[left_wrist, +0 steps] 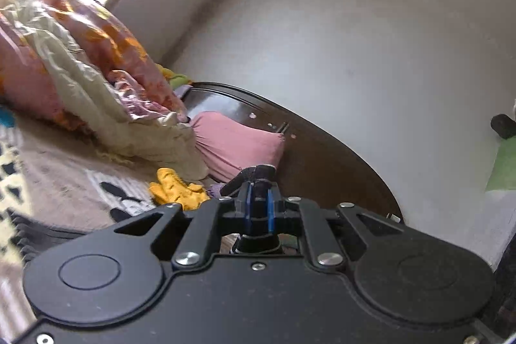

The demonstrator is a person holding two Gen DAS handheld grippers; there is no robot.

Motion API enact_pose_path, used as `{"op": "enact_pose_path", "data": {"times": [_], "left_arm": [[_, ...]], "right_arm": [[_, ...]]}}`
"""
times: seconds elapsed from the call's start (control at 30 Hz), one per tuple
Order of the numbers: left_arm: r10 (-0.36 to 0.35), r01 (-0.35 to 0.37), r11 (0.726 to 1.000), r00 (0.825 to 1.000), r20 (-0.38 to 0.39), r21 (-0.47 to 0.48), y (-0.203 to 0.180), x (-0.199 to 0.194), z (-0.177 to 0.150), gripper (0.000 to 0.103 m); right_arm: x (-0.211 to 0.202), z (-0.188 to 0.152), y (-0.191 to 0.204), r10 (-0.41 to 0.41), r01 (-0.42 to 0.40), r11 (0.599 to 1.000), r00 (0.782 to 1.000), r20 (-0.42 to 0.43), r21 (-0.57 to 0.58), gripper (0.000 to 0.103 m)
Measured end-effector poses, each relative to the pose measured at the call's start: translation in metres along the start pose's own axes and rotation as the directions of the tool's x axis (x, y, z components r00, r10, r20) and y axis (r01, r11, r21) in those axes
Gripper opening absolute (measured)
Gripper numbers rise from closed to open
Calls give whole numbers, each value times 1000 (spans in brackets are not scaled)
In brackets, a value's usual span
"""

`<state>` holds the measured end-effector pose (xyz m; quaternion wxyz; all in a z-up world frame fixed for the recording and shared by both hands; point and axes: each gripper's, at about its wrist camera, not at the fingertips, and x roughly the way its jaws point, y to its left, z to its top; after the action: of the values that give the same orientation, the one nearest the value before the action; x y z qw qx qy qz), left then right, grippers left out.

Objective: Fold clothes
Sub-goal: 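Grasp the shirt side edge with the left gripper and fold it inward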

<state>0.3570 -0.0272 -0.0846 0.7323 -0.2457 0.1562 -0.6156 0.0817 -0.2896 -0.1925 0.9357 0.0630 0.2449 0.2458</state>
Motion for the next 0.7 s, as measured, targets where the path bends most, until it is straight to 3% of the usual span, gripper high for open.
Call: {"op": "enact_pose_path", "data": {"times": [0.17,0.23,0.3,0.37,0.5,0.57,0.67,0.7], "left_arm": [[13,-13,999,1000,-2,-35,35,57,6,8],[57,-58,996,998,-19,-70,56,82,1,8],[165,-171,981,983,-75,-95,80,107,-8,8],[291,-313,944,940,-178,-106,106,130,-25,8],[424,-453,891,849,-315,-23,123,153,-47,8],[410,-437,899,866,-285,-33,121,150,-44,8],[354,-370,929,908,-223,-33,110,145,-33,8],[355,-372,927,908,-220,-39,111,146,-33,8]], "right_arm": [[-9,-9,-4,13,-13,999,1000,15,38,85],[-12,-11,-9,20,-22,998,999,26,66,85],[-15,-12,-16,30,-33,994,999,34,104,85],[-17,-13,-24,48,-54,986,998,45,158,85],[-17,-15,-30,67,-77,975,996,57,209,85],[-18,-15,-31,70,-81,973,996,57,214,85],[-19,-14,-34,81,-95,964,995,66,248,85],[-19,-15,-35,83,-97,962,994,67,254,85]]}}
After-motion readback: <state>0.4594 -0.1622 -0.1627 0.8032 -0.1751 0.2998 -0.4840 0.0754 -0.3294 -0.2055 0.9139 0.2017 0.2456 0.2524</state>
